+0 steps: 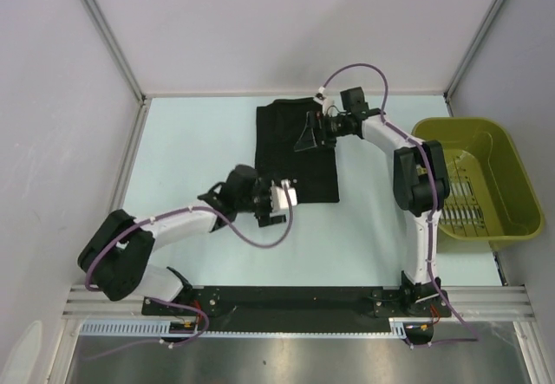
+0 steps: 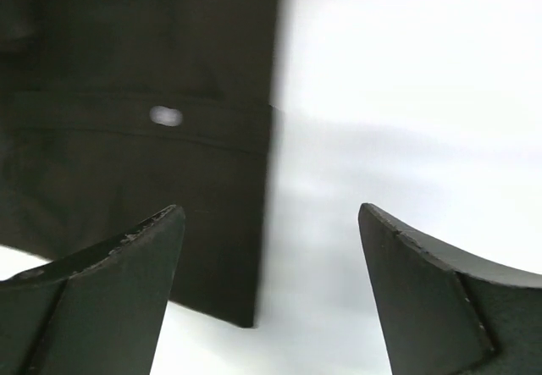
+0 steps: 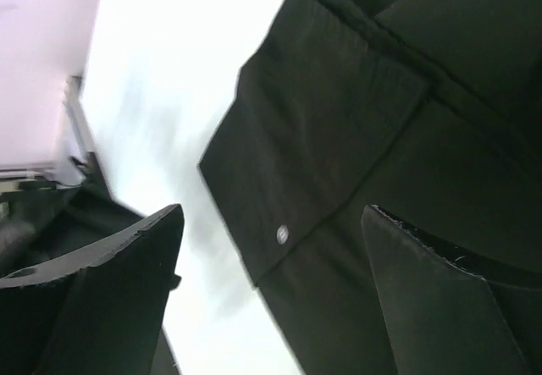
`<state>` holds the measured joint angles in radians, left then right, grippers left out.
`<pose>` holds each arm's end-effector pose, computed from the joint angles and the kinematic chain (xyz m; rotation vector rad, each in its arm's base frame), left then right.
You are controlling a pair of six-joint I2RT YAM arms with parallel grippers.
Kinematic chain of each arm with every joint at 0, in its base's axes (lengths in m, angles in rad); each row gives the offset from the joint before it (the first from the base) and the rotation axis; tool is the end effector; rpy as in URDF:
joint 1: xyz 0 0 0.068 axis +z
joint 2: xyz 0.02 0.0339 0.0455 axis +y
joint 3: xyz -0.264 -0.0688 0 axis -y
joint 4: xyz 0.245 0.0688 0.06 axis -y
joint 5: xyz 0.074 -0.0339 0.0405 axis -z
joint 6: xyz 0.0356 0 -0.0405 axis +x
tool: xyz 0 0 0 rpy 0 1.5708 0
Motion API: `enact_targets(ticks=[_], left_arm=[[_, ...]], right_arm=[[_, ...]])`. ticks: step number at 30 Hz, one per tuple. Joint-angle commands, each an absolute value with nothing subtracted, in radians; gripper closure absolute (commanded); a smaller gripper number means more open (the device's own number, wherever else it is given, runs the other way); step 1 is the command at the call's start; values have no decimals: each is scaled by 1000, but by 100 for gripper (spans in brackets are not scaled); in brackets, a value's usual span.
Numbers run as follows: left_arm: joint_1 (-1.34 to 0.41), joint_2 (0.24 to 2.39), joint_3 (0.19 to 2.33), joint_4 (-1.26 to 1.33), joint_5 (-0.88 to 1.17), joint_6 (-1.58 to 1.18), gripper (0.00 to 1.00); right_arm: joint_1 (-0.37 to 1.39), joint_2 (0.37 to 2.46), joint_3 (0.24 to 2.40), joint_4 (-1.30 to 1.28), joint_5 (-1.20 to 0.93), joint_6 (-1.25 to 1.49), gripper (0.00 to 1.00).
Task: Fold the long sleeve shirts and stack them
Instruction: Fold the shirt
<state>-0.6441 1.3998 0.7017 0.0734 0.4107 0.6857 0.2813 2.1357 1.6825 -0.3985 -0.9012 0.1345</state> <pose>0.2216 -0.1842 0.1998 1.5104 1.5543 -0.4258 0.4449 0.1576 0.2109 -0.5918 2.2861 1.2801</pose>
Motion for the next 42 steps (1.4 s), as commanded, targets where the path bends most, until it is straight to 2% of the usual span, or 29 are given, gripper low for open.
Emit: enact_targets(ticks=[1,4,6,12,17,18,20,21,23,24,25,37,42], left_arm=[[-764,1410,579,270,212,968,12],[-820,1468,528,394,160,1017,16],[-837,1529,520,463,98,1037,20],[-865,1673,531,626,-43,1146,28],[-864,1795,581,669,-107,1190,53],[-864,1801,598,660,-115,1189,64],[-862,1795,607,634,-112,1171,74],[-862,1781,614,615,-92,1163,82],[-862,1726,617,543,-68,1125,89],[-867,1708,630,505,-58,1109,97],[-868,1682,641,414,-34,1091,100],[-988,1292,699,-240,199,797,100],[-1008,1200,805,-503,415,654,100]], right_arm=[[328,2212,1767,-428,-819,52,10],[351,2253,1790,-408,-804,45,18],[359,2279,1808,-414,-795,41,30],[362,2353,1825,-405,-756,25,50],[348,2396,1838,-437,-758,12,52],[347,2399,1839,-439,-759,12,52],[348,2401,1842,-449,-764,5,53],[350,2401,1839,-451,-767,2,53],[356,2390,1836,-459,-773,3,53],[357,2370,1829,-469,-778,-14,53],[359,2359,1821,-471,-784,-23,53],[339,2165,1799,-488,-914,51,50],[341,2132,1750,-515,-942,23,50]])
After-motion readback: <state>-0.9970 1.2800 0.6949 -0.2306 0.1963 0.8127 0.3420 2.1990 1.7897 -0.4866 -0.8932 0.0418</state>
